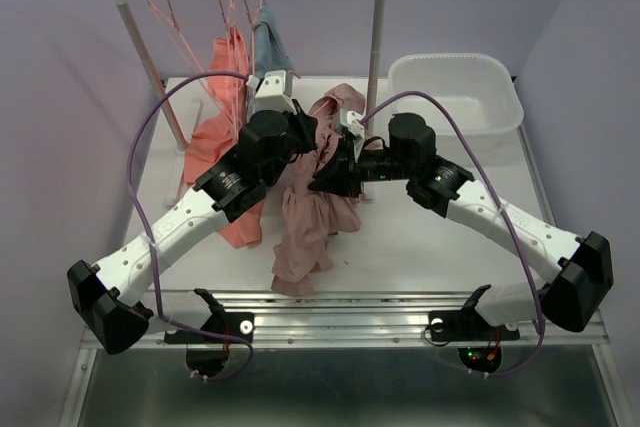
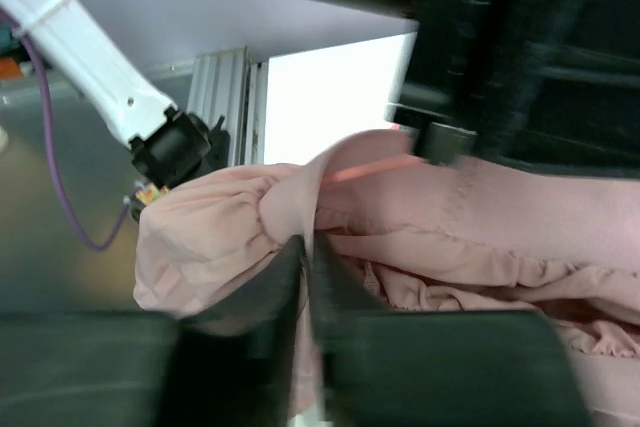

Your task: Remove the skirt from the hanger

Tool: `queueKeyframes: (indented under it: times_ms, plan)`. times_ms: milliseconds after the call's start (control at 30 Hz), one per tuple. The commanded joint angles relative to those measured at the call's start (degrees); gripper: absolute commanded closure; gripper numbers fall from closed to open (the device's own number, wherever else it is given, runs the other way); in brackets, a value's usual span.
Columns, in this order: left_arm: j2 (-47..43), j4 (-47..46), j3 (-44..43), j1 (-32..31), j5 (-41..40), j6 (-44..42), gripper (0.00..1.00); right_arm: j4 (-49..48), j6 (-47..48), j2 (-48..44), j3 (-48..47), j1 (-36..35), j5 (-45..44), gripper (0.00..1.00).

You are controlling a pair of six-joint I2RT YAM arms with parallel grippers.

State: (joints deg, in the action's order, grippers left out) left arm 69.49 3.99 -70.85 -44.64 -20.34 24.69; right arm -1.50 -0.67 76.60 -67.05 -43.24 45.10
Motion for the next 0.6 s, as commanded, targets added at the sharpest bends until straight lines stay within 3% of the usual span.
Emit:
queueKeyframes:
  times_ms: [0,100,333,567]
  plan:
    - [0.20,-6.36,-0.52,-0.27,-4.08,1.41,1.00,1.32,2.25,-1.09,-2.22,-2.20,0.97,0.99]
    - [1.95,-5.66,-1.13,-0.27,-6.55,2.64,1.00,1.32,2.51,-1.80,-2.21,-3.59,1.22,0.99]
    - [11.00,2.24,-8.68,0.17,-21.31,9.76,1.00,8.61,7.70,-0.75,-3.27,-12.20,-0.27,0.99]
    - [13.57,3.40,-12.73,1.84,-21.06,11.79,1.00,4.23,1.55,-6.54,7.18,-15.82,-7.83,0.99]
